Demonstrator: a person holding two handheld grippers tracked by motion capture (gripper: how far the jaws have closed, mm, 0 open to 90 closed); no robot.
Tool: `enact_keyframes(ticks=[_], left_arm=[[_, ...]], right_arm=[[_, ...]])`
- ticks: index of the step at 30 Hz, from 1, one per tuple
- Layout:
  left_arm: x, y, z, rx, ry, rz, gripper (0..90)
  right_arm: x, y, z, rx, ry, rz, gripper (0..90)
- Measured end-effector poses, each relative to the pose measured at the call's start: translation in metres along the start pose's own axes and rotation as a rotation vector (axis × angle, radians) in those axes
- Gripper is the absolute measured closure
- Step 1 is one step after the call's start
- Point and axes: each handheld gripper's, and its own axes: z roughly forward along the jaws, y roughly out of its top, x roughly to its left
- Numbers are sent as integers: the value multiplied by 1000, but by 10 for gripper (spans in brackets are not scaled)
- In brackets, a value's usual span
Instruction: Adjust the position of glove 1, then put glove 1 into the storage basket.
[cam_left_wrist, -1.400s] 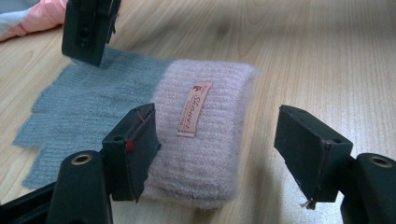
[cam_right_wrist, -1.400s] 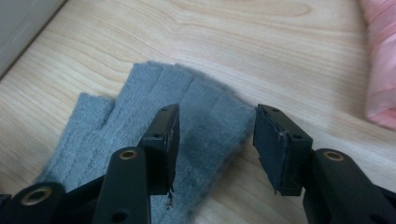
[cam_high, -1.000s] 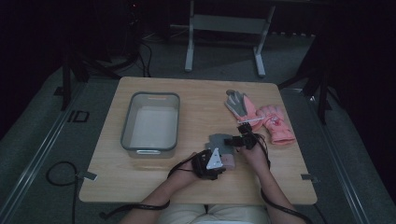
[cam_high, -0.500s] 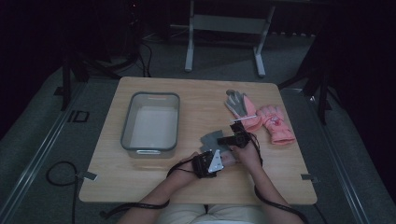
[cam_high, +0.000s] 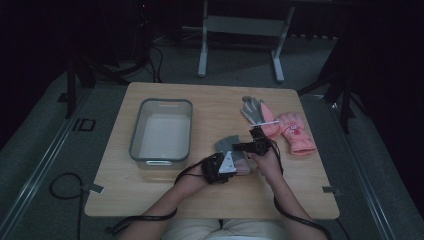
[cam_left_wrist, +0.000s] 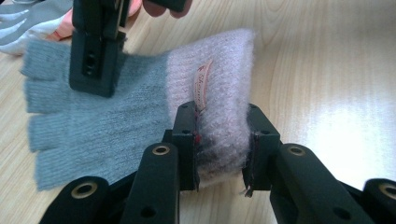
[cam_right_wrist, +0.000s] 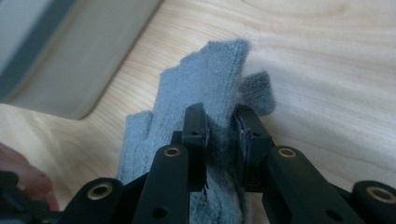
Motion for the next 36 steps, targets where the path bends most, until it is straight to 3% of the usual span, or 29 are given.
enact_keyframes(ticks=[9,12,16,28,36], left_arm=[[14,19,-30,-9,-1,48,703],[18,25,-38,8,9,81,703],[24,28,-47,18,17,95,703],[46,30,-74,15,44,113,702],[61,23,-100,58,77,129,702]], right_arm=[[16,16,-21,-61,29,-31,767],[21,22,-26,-76,32,-43,769],[28,31,-30,-89,36,-58,770],[51,61,-30,-119,46,-95,770],[75,82,-19,-120,56,-132,770]])
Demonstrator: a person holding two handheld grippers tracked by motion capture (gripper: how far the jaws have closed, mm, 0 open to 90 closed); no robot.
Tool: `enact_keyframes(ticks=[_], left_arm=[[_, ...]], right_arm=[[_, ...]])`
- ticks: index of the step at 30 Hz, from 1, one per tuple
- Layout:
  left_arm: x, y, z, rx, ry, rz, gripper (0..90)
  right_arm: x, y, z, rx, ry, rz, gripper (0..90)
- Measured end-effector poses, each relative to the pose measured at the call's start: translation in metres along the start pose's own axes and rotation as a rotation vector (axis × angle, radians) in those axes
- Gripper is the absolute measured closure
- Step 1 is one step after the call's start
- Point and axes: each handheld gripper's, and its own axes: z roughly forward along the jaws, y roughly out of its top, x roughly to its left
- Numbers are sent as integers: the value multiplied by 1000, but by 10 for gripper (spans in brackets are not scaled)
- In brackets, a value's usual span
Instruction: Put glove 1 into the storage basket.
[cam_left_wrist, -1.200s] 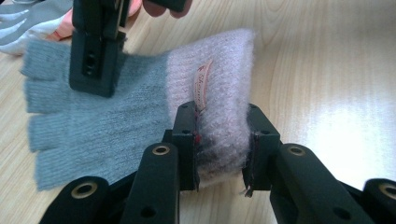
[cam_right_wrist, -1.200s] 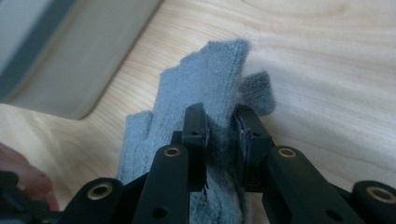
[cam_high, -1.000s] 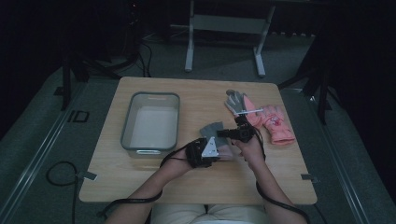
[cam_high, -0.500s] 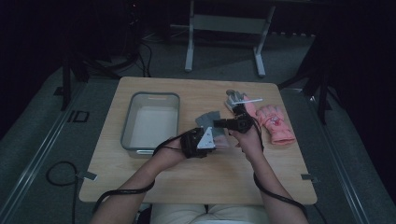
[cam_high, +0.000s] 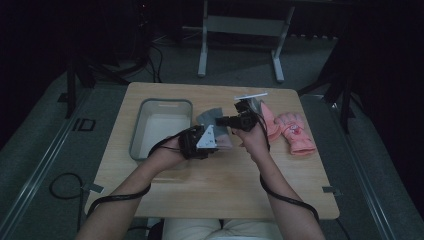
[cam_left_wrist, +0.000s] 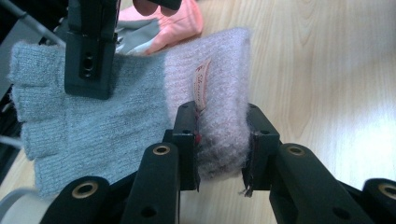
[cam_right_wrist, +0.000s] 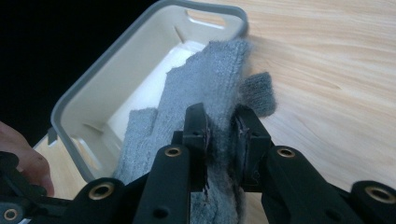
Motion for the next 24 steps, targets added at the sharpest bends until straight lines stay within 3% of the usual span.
enact_keyframes(ticks=[14,24], left_arm=[[24,-46,-41,50,53,-25,700],[40,-87,-60,105,29,-29,699]], right_arm=[[45,38,50,18,40,-63,771],[68,49,97,44,76,-60,771]])
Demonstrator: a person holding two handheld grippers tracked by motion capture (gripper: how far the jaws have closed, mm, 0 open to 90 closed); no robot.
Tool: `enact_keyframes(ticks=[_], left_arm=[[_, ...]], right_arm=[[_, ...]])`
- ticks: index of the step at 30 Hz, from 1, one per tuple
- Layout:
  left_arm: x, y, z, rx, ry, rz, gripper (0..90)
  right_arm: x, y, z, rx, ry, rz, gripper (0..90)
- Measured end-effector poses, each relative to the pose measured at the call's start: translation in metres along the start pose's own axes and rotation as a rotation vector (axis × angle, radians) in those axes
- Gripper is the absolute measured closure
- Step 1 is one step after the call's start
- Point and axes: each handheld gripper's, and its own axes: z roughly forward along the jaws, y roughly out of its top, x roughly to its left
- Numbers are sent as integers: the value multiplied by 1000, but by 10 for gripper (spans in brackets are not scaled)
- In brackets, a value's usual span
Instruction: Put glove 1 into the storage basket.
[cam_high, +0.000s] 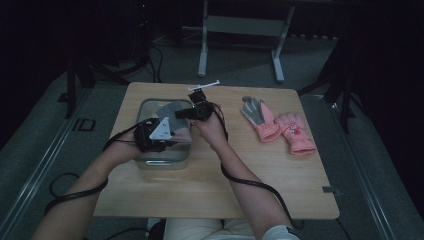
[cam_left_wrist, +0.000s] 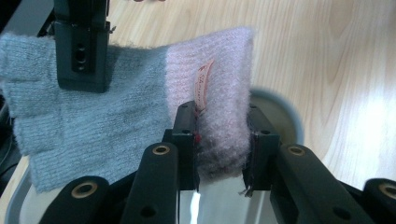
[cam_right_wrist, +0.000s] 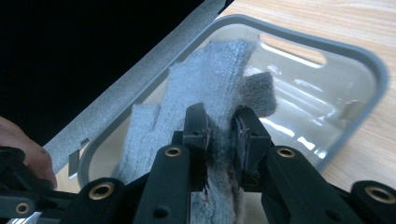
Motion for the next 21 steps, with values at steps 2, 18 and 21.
enact_keyframes(ticks=[2,18,21], left_arm=[[4,-7,1,17,-15,12,698],[15,-39,48,113,-129,14,690],[15,-40,54,123,-140,20,686]], right_arm=[[0,0,9,7,-1,6,771],[-13,-17,61,103,-84,9,770],[-13,-18,66,119,-96,3,768]])
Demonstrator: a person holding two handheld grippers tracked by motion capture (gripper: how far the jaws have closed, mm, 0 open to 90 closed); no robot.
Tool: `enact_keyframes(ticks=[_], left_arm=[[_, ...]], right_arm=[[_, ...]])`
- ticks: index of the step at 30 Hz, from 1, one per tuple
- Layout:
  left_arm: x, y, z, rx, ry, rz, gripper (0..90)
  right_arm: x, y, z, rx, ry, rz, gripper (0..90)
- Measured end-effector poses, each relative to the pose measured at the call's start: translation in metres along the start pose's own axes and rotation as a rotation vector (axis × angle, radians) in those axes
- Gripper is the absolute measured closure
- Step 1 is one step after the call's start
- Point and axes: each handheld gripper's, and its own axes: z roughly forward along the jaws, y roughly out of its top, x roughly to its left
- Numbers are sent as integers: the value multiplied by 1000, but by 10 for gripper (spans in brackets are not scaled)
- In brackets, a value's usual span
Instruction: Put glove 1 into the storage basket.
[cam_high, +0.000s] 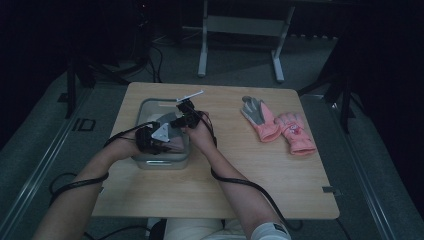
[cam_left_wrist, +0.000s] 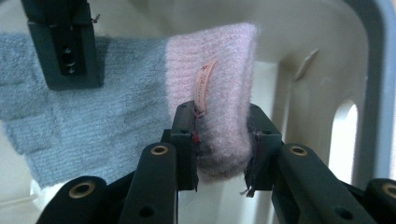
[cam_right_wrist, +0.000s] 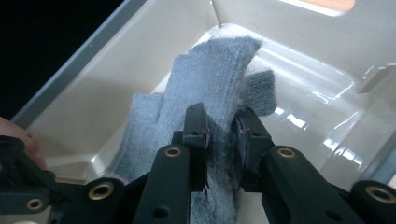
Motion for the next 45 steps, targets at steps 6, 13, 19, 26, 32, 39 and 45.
enact_keyframes(ticks=[6,13,19,26,32,39,45], left_arm=[[4,2,9,22,-5,10,680],[10,4,17,67,-24,-7,665],[11,9,17,101,-24,-37,503],[14,17,-11,-11,41,-137,395],[11,31,-25,-86,52,-210,333],[3,53,-26,-138,43,-249,326],[-6,78,-20,-157,12,-278,345]], right_arm=[[-2,1,3,16,-33,-8,733],[-10,-2,-7,-8,-23,8,709],[-8,-7,-27,-49,-1,-8,696],[-8,-17,-51,-92,-4,-42,686],[-9,-26,-67,-112,15,-55,678],[-19,-42,-90,-146,2,-86,671],[-36,-56,-115,-168,-22,-100,671]])
